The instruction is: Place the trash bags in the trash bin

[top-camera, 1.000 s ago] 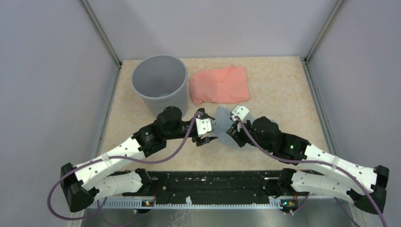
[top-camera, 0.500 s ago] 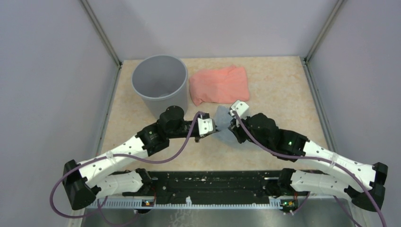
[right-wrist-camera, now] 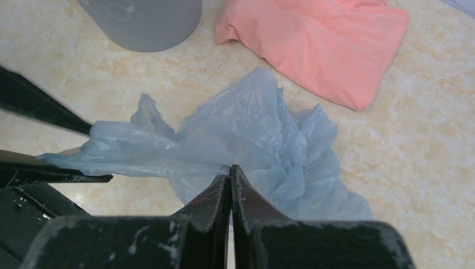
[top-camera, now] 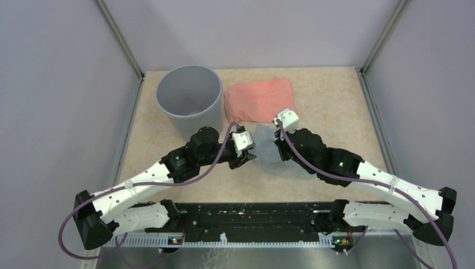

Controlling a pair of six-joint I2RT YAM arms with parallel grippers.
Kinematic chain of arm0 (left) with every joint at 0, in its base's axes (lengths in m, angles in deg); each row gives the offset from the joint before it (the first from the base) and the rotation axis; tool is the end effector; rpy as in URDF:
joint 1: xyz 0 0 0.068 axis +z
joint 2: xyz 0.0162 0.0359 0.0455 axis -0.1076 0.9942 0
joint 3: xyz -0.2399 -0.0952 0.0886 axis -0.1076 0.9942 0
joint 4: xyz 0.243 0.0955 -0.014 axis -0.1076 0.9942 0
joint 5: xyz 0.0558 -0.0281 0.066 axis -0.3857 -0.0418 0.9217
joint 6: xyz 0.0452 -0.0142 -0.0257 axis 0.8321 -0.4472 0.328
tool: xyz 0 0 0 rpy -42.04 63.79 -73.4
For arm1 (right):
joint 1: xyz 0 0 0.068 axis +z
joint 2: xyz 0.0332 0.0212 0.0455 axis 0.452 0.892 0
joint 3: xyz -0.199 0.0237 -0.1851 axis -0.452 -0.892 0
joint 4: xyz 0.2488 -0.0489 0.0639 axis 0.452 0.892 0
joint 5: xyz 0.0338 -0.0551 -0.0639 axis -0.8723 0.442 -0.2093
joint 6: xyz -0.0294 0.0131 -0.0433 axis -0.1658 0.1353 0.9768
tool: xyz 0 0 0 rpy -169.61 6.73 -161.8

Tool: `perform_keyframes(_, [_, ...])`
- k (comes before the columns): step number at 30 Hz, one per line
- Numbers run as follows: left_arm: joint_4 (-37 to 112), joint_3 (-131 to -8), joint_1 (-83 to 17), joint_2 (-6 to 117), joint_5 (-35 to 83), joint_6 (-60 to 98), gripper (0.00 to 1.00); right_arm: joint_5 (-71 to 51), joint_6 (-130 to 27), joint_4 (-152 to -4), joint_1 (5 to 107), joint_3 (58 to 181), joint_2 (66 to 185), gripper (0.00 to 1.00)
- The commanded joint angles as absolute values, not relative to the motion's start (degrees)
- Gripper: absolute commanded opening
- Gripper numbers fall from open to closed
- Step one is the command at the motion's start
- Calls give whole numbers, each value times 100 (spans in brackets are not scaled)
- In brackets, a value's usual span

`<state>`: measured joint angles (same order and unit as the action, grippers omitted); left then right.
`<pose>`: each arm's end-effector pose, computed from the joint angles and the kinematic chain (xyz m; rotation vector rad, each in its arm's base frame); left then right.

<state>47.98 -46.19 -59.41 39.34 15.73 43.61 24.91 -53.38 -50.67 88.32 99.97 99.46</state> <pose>0.1343 -0.1967 0.3219 1.2248 1.5145 -0.7493 0.1129 0.1733 0.3481 -0.6102 1.8980 0.3018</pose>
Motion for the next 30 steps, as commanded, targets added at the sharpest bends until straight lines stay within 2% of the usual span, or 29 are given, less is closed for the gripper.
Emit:
perform_keyframes(1, [4488, -4564, -5935, 3741, 1836, 4199, 52, 2208, -5216, -5228, 8851, 10270, 9951, 0])
perform_keyframes(3, [4403, -4584, -5935, 3775, 1905, 4280, 61, 2009, -5154, -5269, 8878, 10273, 9916, 0])
perform_keyframes(6, [4342, -4660, -5935, 3876, 1959, 4383, 65, 1868, -5087, -5245, 8908, 10309, 9925, 0])
perform_keyframes(12, [4179, -4729, -5935, 4061, 1734, 4539, 64, 1860, -5051, -5134, 8938, 10407, 10086, 0])
perform_keyframes(15, [4145, -4724, -5935, 4109, 1495, 4549, 59, 1984, -5075, -5100, 8936, 10454, 10177, 0])
perform_keyframes(17, [4195, -4741, -5935, 4145, 1539, 4480, 47, 2104, -5099, -5052, 8936, 10514, 10279, 0])
perform_keyframes(21, [4353, -4805, -5935, 4180, 2174, 3847, 7, 2712, -5388, -4872, 8929, 10667, 10604, 0])
perform_keyframes(23, [4553, -4917, -5929, 4279, 2673, 3345, 0, 3169, -5660, -4745, 8927, 10743, 10811, 0])
perform_keyframes(24, [4726, -5001, -5927, 4381, 3064, 3027, 0, 3317, -5813, -4719, 8905, 10769, 10883, 9])
perform_keyframes(26, [5201, -5200, -5884, 4647, 3914, 2312, 0, 3372, -6045, -4739, 8841, 10763, 10941, 37])
perform_keyframes(27, [5421, -5265, -5831, 4779, 4063, 2068, 0, 3349, -6121, -4773, 8804, 10716, 10916, 48])
perform_keyframes(30, [5672, -5246, -5644, 4982, 4284, 1321, 0, 3253, -6327, -4851, 8737, 10579, 10759, 73])
